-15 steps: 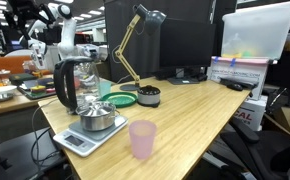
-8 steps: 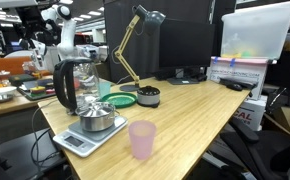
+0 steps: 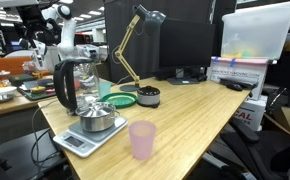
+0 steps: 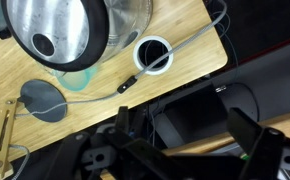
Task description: Turn on the lamp
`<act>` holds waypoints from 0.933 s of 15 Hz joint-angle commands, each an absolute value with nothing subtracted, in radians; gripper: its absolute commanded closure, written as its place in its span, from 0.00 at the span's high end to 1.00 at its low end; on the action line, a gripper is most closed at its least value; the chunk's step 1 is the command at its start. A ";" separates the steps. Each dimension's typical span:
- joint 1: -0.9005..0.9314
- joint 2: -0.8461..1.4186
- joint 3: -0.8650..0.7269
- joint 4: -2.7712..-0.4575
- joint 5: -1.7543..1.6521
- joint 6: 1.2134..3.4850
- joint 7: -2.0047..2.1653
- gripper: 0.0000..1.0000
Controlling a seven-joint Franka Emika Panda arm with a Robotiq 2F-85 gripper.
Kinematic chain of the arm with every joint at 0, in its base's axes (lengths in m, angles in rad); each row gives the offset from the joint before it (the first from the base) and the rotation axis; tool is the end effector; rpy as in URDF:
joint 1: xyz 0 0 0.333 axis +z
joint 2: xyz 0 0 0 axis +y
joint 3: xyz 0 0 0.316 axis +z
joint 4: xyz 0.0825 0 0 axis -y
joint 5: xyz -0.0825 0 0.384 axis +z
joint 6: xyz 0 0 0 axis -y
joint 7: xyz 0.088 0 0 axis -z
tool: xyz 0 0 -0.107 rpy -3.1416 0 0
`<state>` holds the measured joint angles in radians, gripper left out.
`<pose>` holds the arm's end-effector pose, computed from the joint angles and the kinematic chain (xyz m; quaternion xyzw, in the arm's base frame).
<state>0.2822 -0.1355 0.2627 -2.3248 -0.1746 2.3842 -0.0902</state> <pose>0.4338 0.2629 0.4117 0.9229 0.3643 0.1099 0.0599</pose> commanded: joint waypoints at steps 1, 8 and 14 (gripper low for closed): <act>0.265 -0.046 0.269 -2.246 -0.241 2.375 -0.094 1.00; 0.277 0.235 0.237 -2.026 -0.328 2.357 -0.028 1.00; 0.286 0.387 0.211 -1.922 -0.272 2.382 -0.059 1.00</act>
